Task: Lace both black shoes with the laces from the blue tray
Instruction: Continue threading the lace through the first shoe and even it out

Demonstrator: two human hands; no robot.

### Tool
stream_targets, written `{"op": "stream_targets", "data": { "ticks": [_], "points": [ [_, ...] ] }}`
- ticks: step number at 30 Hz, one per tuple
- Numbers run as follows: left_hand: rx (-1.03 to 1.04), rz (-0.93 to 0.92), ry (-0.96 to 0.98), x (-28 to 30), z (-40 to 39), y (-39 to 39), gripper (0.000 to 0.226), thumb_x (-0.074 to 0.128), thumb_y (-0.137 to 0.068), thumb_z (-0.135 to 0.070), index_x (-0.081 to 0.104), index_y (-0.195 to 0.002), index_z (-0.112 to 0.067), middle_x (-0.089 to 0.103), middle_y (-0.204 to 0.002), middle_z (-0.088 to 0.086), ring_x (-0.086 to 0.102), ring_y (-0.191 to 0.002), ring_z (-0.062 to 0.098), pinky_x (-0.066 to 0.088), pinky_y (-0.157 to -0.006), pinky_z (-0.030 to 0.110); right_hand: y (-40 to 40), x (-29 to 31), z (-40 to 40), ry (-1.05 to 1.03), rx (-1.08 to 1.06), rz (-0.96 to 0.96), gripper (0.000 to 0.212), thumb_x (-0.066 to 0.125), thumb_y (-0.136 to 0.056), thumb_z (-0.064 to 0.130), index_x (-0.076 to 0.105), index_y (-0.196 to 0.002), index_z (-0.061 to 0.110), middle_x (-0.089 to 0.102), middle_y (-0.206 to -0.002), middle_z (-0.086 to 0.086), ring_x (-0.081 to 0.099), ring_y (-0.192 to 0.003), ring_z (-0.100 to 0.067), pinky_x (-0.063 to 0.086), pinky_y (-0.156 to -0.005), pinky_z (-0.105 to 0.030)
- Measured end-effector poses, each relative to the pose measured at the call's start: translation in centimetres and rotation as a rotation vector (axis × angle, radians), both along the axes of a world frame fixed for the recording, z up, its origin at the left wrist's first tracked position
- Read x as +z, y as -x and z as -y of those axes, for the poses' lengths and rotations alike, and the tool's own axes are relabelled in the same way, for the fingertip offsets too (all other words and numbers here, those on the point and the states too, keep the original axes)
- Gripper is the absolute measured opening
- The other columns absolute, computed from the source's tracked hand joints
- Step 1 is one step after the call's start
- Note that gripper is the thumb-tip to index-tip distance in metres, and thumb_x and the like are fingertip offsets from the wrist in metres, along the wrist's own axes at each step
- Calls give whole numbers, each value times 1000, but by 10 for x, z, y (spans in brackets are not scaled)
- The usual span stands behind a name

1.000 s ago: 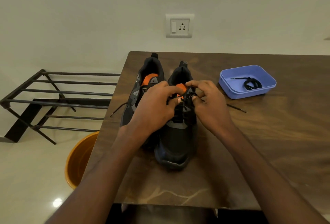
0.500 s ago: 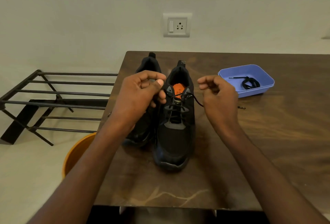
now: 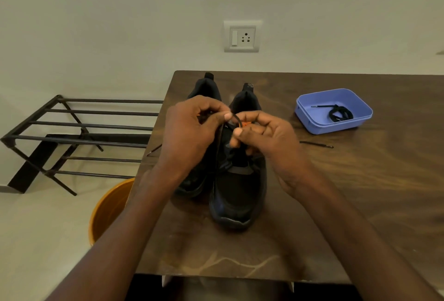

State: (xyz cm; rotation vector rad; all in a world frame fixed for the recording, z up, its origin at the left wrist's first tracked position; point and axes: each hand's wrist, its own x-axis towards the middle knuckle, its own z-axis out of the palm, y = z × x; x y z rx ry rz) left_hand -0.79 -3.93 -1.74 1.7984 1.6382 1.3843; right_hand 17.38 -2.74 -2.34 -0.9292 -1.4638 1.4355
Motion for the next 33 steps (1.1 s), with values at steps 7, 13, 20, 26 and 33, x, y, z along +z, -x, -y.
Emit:
{"op": "stream_targets", "data": {
  "ticks": [7, 13, 20, 26, 33],
  "points": [
    [149, -318, 158, -12, -9, 14, 11, 72, -95, -20, 65, -91, -28, 54, -106, -9, 55, -101, 12, 55, -93, 40, -36, 11, -19, 157, -278, -368, 14, 56, -100, 11, 67, -108, 14, 61, -75, 1, 44, -51, -9, 40, -50, -24],
    [-52, -204, -51, 4, 0, -6, 27, 57, -104, -35, 63, -127, -23, 64, -121, -10, 59, -115, 10, 52, -99, 48, -27, 10, -12, -30, -130, 1, 13, 59, -101, 5, 70, -108, 3, 68, -77, -10, 37, -41, -6, 30, -41, -17],
    [-134, -165, 110, 4, 3, -6, 10, 65, -100, -23, 75, -96, -24, 65, -72, -22, 61, -67, 2, 47, -67, 23, -27, 8, -13, -81, -217, 61, 14, 68, -97, 9, 69, -106, -2, 68, -67, -4, 49, -41, 0, 37, -43, -10],
    [156, -399, 82, -3, 0, 7, 15, 63, -100, -37, 68, -114, -38, 68, -116, -17, 57, -116, 6, 28, -106, 42, -39, 1, -23, -52, -384, 123, 19, 76, -91, 27, 73, -92, 9, 66, -63, 4, 47, -46, 1, 37, -48, -14],
    [-210, -193, 57, 4, 3, -19, 17, 67, -100, -17, 74, -115, -19, 70, -87, -15, 67, -84, 2, 51, -82, 15, -20, 3, -14, -113, -161, 48, 19, 68, -96, 7, 70, -104, -10, 66, -58, 9, 57, -46, 3, 41, -47, -7]
  ]
}}
